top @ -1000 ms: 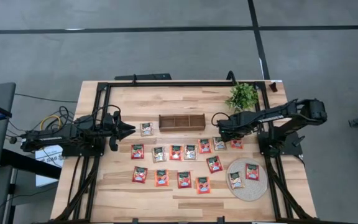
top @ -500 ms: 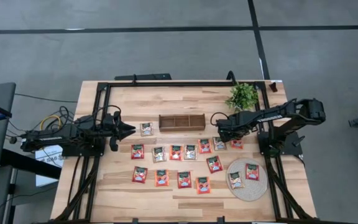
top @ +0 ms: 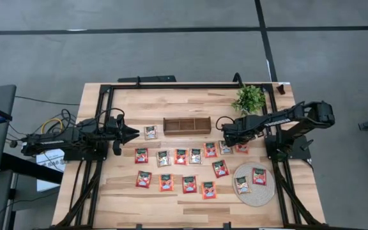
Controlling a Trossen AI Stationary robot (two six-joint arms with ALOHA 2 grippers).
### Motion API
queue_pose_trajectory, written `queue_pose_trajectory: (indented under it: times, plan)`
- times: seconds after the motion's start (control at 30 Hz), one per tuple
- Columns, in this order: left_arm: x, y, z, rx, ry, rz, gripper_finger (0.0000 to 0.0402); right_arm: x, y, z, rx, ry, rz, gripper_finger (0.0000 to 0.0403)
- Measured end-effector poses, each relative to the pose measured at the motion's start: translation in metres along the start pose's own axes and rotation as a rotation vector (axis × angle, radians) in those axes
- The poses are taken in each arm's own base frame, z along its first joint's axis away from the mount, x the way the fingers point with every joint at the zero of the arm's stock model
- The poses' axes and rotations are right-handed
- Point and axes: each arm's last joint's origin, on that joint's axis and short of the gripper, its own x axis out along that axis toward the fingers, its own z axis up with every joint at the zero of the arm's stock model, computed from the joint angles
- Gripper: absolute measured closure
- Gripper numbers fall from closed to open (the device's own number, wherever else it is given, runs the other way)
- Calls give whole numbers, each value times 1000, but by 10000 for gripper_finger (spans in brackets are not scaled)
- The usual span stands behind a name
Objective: Pick & Place Tea
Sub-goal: Put the orange tea bag into the right section of the wooden organizer
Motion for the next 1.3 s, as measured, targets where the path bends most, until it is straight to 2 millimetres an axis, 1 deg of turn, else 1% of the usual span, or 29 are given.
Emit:
queue_pose_trajectory:
  times: [0.17,0.37,0.47,0.67,0.83,0.97,1.3]
  plan:
    - [0,0,0,0,0,1,318,-3,1,5,4,-11,2,231]
    - [0,0,0,0,-1,1,318,-16,11,15,-54,-38,47,227]
    - [0,0,0,0,0,1,318,-22,12,17,-86,-43,36,229]
    - [0,0,0,0,0,0,318,-30,5,16,-117,-29,-73,234]
    - [0,0,0,0,2,1,318,-31,6,10,-146,-17,-84,231]
    - [0,0,-1,0,15,5,318,-29,9,8,-167,-26,-70,224]
    - [0,1,-3,-1,29,9,318,-4,1,3,-145,-6,-20,218]
